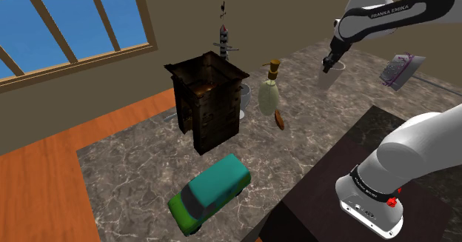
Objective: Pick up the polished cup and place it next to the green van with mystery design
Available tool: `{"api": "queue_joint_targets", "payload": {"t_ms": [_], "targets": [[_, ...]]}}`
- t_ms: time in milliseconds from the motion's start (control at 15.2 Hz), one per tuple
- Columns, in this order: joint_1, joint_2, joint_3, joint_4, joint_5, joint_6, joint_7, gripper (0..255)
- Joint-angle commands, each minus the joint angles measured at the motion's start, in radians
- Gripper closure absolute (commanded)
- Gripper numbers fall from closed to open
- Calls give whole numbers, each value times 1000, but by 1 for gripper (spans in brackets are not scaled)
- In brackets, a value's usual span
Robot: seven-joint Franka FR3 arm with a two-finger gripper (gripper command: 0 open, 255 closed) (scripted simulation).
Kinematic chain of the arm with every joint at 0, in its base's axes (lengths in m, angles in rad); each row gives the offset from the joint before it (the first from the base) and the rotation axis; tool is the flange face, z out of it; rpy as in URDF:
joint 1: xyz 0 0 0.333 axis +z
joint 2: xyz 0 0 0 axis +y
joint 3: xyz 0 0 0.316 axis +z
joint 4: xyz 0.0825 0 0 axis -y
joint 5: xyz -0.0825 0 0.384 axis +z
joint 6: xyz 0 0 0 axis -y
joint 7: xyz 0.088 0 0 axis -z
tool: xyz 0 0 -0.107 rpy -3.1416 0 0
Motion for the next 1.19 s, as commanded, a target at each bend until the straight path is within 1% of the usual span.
{"api": "queue_joint_targets", "payload": {"t_ms": [0,1122], "targets": [[0,-11,4,19,2,-31,-2,255],[9,-70,40,202,24,-271,-18,255]]}}
